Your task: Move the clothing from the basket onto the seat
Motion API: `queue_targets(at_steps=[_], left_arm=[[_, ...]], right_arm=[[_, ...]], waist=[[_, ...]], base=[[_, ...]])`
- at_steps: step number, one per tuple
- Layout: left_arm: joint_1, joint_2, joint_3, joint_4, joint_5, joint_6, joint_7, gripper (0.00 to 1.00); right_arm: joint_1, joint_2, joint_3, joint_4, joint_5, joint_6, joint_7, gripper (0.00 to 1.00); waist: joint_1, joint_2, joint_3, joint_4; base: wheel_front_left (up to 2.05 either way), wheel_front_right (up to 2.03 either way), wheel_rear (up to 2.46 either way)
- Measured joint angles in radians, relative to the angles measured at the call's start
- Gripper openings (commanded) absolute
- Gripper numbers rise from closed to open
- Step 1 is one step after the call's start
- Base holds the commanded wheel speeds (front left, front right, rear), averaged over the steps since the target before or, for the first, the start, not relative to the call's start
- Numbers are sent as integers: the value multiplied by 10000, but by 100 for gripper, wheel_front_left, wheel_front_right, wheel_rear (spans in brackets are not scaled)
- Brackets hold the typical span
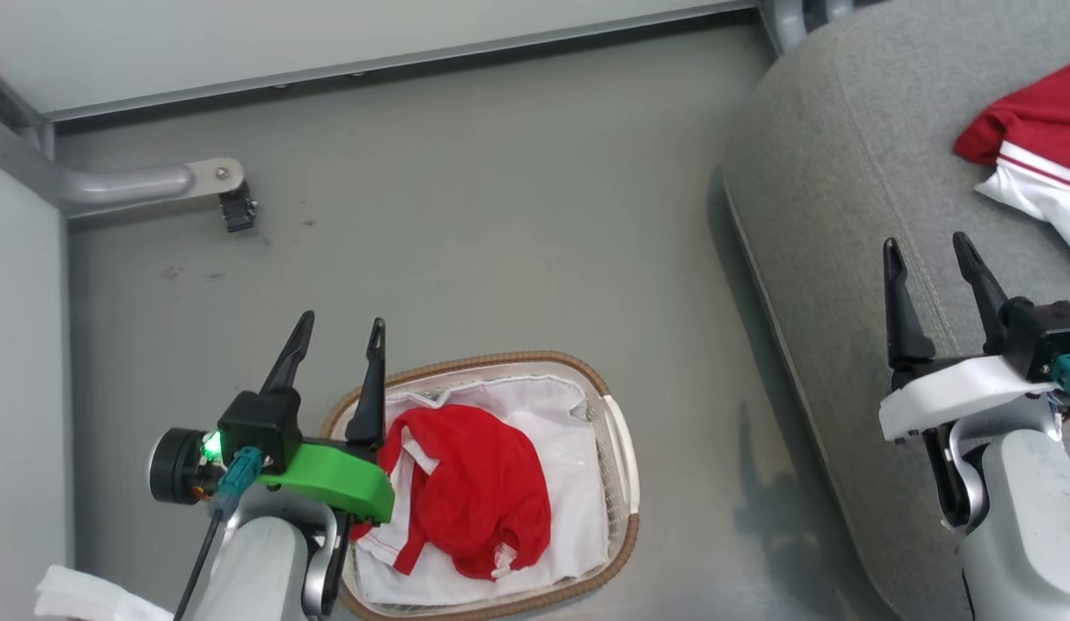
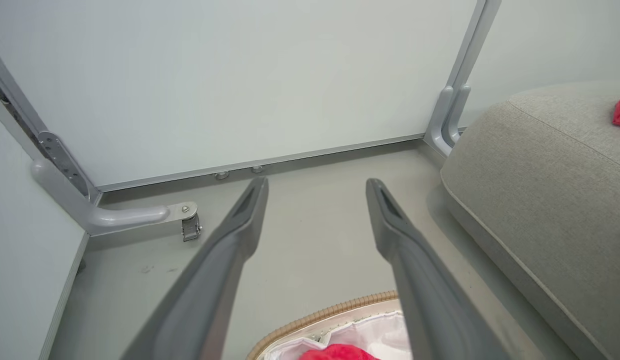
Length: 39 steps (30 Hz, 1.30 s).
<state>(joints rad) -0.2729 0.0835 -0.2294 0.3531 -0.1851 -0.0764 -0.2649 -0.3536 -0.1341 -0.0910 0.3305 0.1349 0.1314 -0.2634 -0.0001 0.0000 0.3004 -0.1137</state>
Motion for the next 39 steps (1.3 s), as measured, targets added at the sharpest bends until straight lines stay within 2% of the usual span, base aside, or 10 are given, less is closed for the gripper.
queue_targets(at_steps=[11, 18, 28, 39], left_arm=[[1444, -224, 1685, -142, 437, 146, 0, 100], [2455, -295, 2155, -286, 600, -33, -2, 100], [3223, -326, 2119, -560, 205, -171, -2, 100], [3257, -332, 1563, -502, 96, -259, -2, 100]], right_arm=[[1090, 332, 167, 201, -27, 0, 0, 100], [1932, 422, 295, 297, -69, 0, -2, 100], [2751, 537, 414, 226, -115, 0, 0, 100], [2789, 594, 585, 12, -115, 0, 0, 100]], waist=[[0, 0, -1349, 984], [0, 0, -2232, 1241], [0, 0, -2988, 1445], [0, 0, -2876, 1346]], base=[[0, 0, 0], [0, 0, 0], [0, 0, 0], [0, 0, 0]])
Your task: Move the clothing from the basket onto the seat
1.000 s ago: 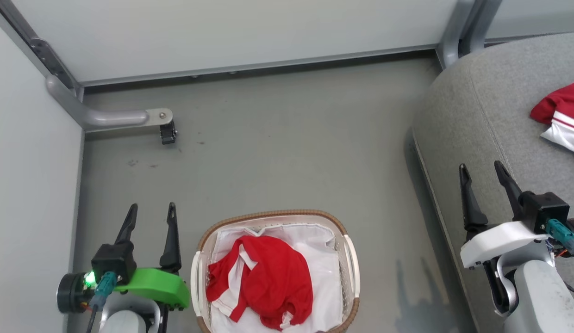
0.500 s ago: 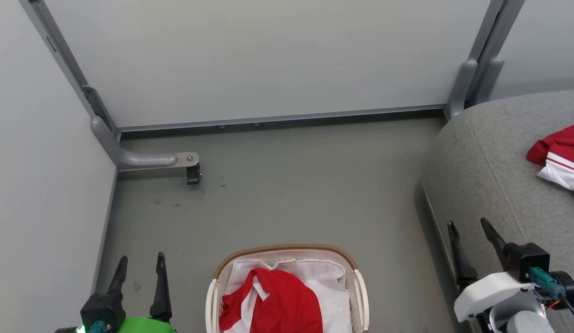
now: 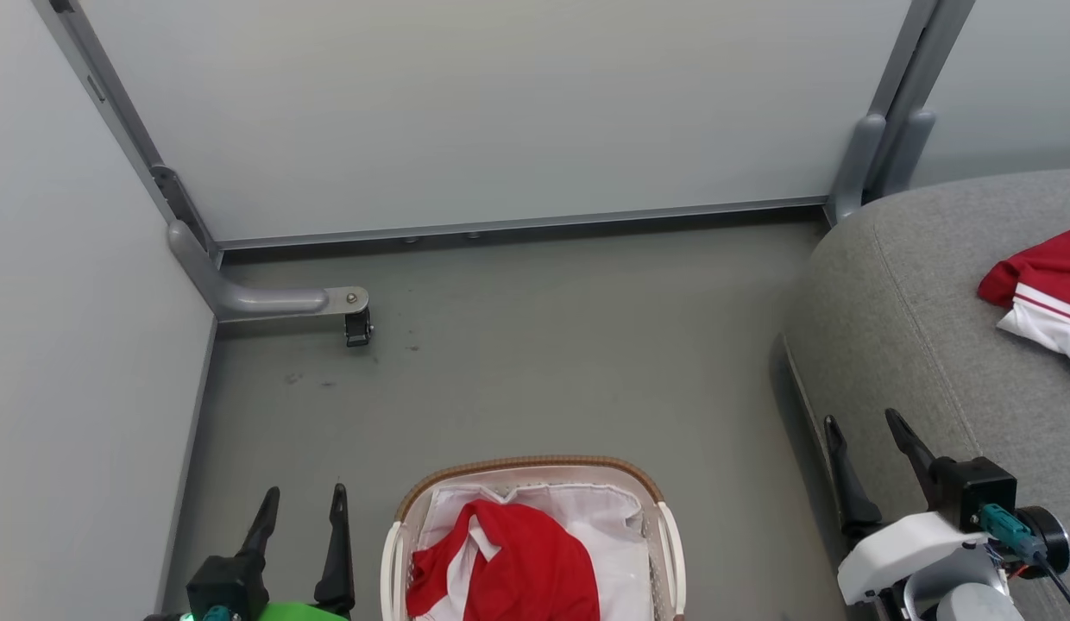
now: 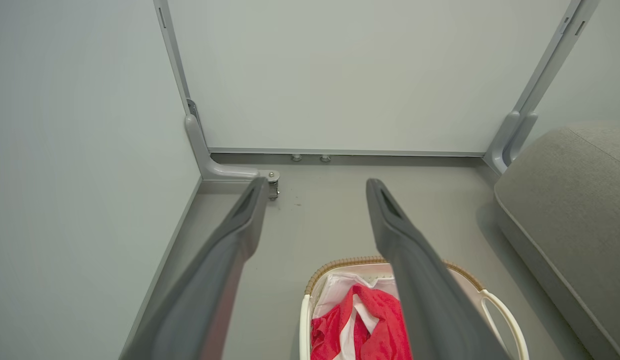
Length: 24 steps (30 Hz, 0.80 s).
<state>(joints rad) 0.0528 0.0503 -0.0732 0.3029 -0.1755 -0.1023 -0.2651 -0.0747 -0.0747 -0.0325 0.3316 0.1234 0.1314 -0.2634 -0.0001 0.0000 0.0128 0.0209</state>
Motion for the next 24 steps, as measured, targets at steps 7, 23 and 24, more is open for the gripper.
queue_targets(at_steps=[7, 23, 24], left_arm=[[-793, -19, -1110, 1016, -529, -121, 0, 100], [-3859, -33, -2209, 3948, -1221, -132, 2, 100], [-4056, -31, -2219, 4219, -1202, -134, 2, 100]], right_arm=[[-736, 0, 290, -240, 274, 0, 0, 100], [-2846, -58, 1212, -932, 470, 0, 0, 100], [-2953, -46, 1243, -968, 523, 0, 0, 100]], waist=[[0, 0, 710, -139], [1, 0, 3601, -888], [1, 0, 3807, -947]], base=[[0, 0, 0], [0, 0, 0], [0, 0, 0]])
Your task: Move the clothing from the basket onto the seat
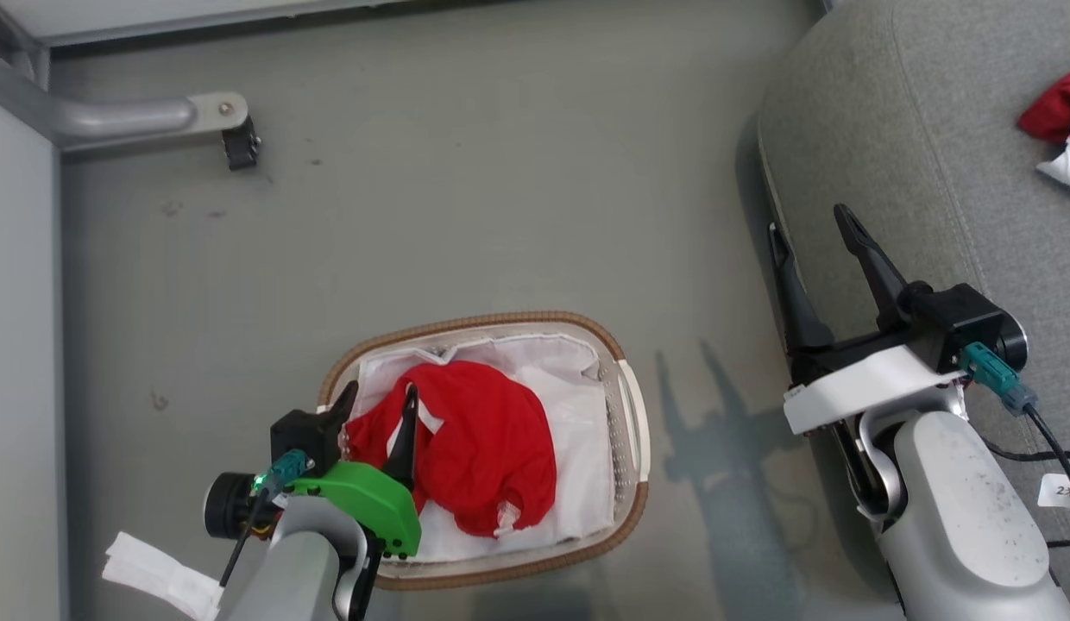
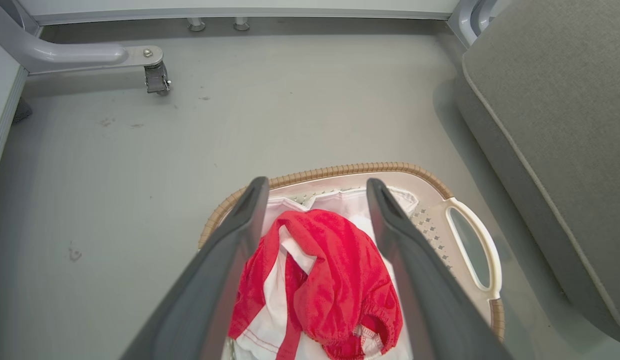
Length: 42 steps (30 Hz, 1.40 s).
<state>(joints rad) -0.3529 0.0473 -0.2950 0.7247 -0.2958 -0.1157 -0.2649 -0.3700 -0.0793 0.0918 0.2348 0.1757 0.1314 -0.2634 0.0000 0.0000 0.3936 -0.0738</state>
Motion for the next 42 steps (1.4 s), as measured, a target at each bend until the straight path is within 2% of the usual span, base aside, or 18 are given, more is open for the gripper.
queue_targets(at_steps=[12, 26, 34, 41, 42], left_arm=[[-1784, -2, 54, 2203, 159, -75, 2, 100], [-3476, -4, -675, 4736, -663, -113, 44, 100], [-4291, -4, -1028, 5283, -729, 134, 73, 100], [-4700, 23, -1221, 5442, -663, 163, 69, 100], [-4736, 23, -1235, 5448, -656, 155, 67, 60]], right_arm=[[-789, 167, 297, -336, 142, 0, 0, 100], [-1145, 249, 412, -577, 144, 0, 0, 100], [-1238, 261, 401, -846, 138, 0, 0, 100], [-1342, 268, 426, -995, 142, 0, 0, 100], [-1354, 270, 439, -989, 144, 0, 0, 100]], waist=[[1, 0, 2179, -706], [2, 0, 4115, -1331], [2, 0, 4878, -1483], [1, 0, 5295, -1560], [1, 0, 5318, -1573]], base=[[0, 0, 0], [0, 0, 0], [0, 0, 0], [0, 0, 0], [0, 0, 0]])
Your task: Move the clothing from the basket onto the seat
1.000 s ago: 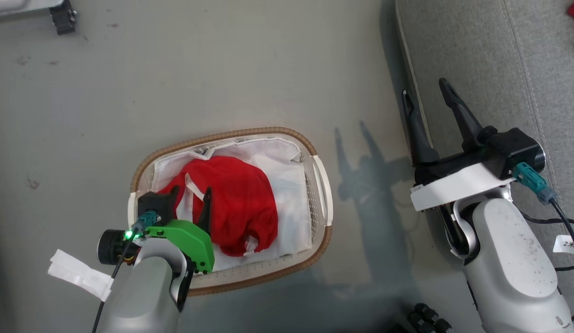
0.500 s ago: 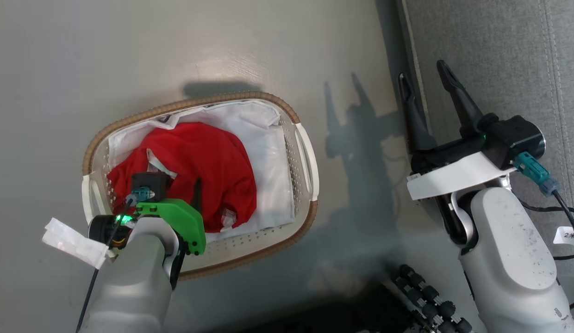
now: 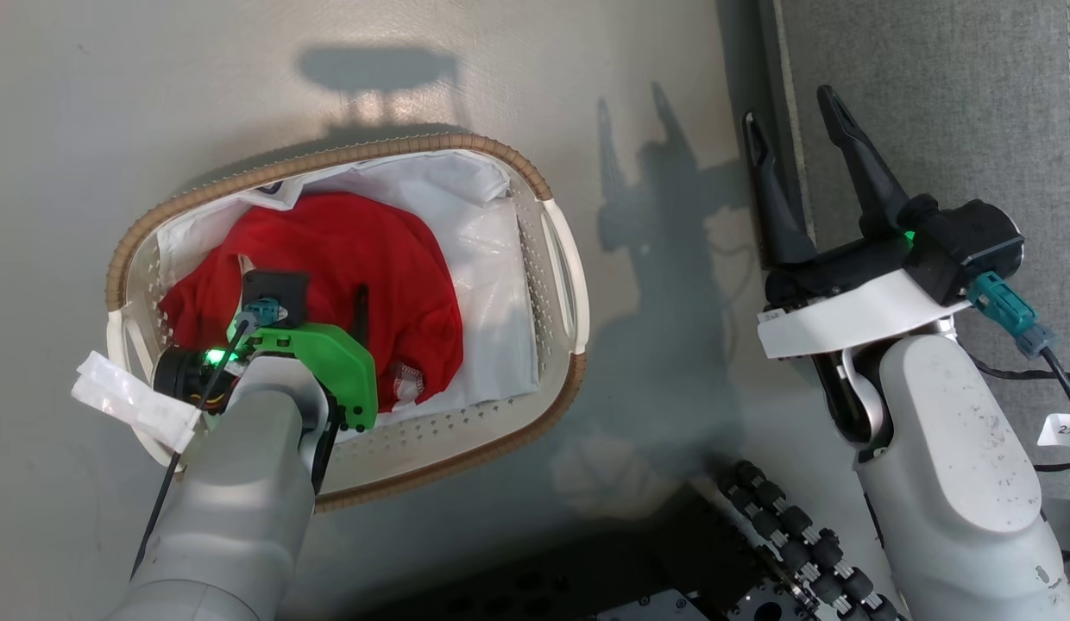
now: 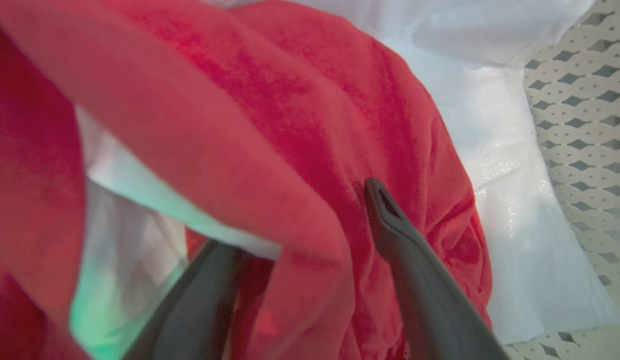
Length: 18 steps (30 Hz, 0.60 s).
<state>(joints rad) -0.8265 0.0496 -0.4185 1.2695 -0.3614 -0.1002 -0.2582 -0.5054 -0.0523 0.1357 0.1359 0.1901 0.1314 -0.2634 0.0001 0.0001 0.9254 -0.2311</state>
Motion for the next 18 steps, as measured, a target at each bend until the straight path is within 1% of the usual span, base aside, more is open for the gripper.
queue_targets(at_steps=[2, 10, 18], left_arm=[[-16, 0, 2, -35, 2, -44, -29, 0], [359, 2, 17, -439, -44, -96, -59, 0], [1472, -2, 123, -1216, -111, -186, -61, 0]], right_arm=[[-33, 6, 10, 27, 46, 0, 0, 100], [-36, 13, 44, 320, 194, 0, 0, 100], [256, 23, 61, 732, 280, 0, 0, 100]], waist=[[0, 0, -22, -19], [0, 0, -484, -48], [-1, 0, -1515, -50]], base=[[0, 0, 0], [0, 0, 0], [0, 0, 0]])
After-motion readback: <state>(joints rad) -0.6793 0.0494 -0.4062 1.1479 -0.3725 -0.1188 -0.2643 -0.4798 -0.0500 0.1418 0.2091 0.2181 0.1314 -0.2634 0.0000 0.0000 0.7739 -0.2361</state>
